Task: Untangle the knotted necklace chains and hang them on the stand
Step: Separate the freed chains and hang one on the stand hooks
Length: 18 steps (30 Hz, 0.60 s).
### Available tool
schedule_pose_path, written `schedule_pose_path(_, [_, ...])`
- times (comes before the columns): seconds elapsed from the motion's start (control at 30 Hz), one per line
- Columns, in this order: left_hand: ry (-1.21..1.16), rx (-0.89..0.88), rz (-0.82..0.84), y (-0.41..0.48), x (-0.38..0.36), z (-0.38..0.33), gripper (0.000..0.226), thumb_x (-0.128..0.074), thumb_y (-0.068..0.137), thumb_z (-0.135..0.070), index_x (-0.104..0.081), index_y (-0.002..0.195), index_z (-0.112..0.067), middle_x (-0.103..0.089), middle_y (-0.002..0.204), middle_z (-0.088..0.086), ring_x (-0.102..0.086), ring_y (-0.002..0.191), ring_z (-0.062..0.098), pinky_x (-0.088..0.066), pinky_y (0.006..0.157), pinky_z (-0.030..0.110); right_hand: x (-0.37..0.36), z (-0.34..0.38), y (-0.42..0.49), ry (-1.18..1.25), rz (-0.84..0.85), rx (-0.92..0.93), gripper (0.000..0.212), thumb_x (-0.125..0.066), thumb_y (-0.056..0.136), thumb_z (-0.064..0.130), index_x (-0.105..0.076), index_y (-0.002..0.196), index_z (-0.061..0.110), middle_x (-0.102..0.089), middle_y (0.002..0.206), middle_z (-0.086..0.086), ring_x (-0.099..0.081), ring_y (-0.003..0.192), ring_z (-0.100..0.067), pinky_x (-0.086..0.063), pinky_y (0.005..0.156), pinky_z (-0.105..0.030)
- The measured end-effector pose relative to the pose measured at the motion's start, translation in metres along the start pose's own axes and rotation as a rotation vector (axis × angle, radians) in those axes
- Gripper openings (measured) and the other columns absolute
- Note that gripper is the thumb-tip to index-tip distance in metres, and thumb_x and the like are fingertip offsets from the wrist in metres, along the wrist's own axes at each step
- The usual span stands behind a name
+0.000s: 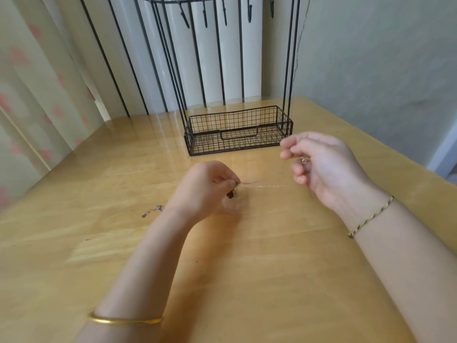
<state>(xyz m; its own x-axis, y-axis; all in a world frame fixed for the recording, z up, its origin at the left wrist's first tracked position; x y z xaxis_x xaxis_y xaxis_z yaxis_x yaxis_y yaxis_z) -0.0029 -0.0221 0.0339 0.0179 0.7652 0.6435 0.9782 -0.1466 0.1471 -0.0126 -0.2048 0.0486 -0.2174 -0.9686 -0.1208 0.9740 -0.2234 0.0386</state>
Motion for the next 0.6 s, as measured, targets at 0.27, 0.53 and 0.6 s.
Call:
schedule_pose_path(0.27, [0.072, -0.070, -0.155, -0.005, 0.008, -0.015, 0.026, -0.047, 0.089, -0.005, -0.070, 0.093, -0.017, -0.062, 0.071, -0.010, -0.051, 0.048, -0.005, -0.037, 0.044, 0.007, -0.005, -0.011, 0.001, -0.165, 0.079, -0.131, 0.022, -0.042, 0.087, -0.006, -0.060, 0.083, 0.007, -0.058, 0.071, -0.009, -0.044, 0.039, -0.011, -0.039, 0.036, -0.020])
schedule_pose_path(0.53, [-0.472, 0.145, 0.062, -0.010, 0.007, -0.016, 0.014, -0.052, 0.094, -0.005, -0.063, 0.103, -0.006, -0.069, 0.075, 0.004, -0.066, 0.062, 0.009, -0.057, 0.070, 0.027, -0.011, -0.011, -0.002, -0.754, -0.009, 0.240, 0.028, -0.052, 0.086, 0.007, -0.061, 0.110, 0.017, -0.059, 0.111, 0.000, -0.056, 0.101, -0.015, -0.046, 0.089, -0.030])
schedule_pose_path(0.6, [-0.519, 0.155, 0.079, -0.011, 0.007, -0.017, 0.013, -0.052, 0.094, -0.004, -0.062, 0.104, -0.006, -0.069, 0.073, 0.004, -0.067, 0.063, 0.010, -0.057, 0.073, 0.029, -0.019, -0.003, -0.010, -0.593, 0.062, 0.317, 0.022, -0.054, 0.084, 0.003, -0.066, 0.093, 0.019, -0.065, 0.096, 0.004, -0.060, 0.091, -0.011, -0.049, 0.084, -0.028])
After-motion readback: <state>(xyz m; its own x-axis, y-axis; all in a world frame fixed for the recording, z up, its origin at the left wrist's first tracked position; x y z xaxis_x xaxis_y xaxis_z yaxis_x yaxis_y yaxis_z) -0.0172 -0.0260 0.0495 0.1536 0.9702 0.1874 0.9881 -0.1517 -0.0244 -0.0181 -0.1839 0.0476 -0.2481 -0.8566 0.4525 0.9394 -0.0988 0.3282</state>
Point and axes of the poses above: each hand's wrist, its own y-axis towards the middle knuckle, its own x-axis out of the back of the hand, z = x × y, the point moved 2 cm from there along y, towards the middle knuckle
